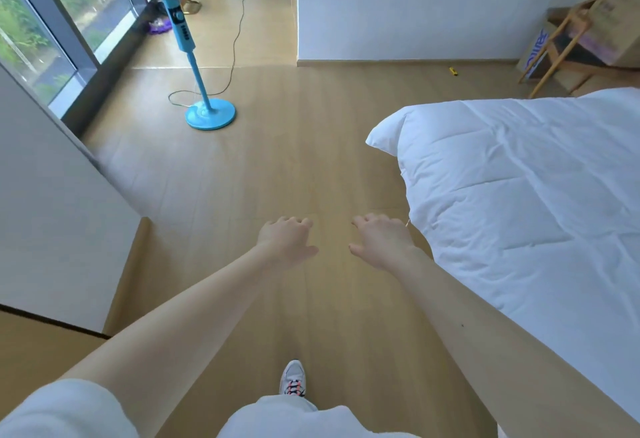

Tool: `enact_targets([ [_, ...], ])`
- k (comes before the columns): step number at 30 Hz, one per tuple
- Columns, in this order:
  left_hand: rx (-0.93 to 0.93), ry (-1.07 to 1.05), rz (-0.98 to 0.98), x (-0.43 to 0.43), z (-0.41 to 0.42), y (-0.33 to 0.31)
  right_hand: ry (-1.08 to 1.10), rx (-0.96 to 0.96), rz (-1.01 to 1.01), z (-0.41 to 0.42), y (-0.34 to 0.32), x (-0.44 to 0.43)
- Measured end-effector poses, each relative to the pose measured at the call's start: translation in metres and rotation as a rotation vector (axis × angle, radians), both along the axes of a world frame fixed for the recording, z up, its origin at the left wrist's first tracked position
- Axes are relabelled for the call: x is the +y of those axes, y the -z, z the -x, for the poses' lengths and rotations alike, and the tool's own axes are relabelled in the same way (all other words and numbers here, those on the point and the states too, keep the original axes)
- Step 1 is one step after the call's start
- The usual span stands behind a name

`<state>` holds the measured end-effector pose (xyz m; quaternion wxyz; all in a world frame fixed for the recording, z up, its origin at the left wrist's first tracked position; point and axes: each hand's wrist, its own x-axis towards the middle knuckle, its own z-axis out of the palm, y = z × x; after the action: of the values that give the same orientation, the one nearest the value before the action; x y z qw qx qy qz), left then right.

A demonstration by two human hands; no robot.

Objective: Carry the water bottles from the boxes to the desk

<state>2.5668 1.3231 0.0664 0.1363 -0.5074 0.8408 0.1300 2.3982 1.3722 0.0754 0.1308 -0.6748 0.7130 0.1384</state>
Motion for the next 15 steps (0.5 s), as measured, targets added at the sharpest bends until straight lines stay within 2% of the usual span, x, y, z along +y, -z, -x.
enact_targets([
  [15,0.007,-0.021,-0.055,-0.182,-0.023,0.015,-0.005,0.008,-0.078,-0.018,0.006,-0.179],
])
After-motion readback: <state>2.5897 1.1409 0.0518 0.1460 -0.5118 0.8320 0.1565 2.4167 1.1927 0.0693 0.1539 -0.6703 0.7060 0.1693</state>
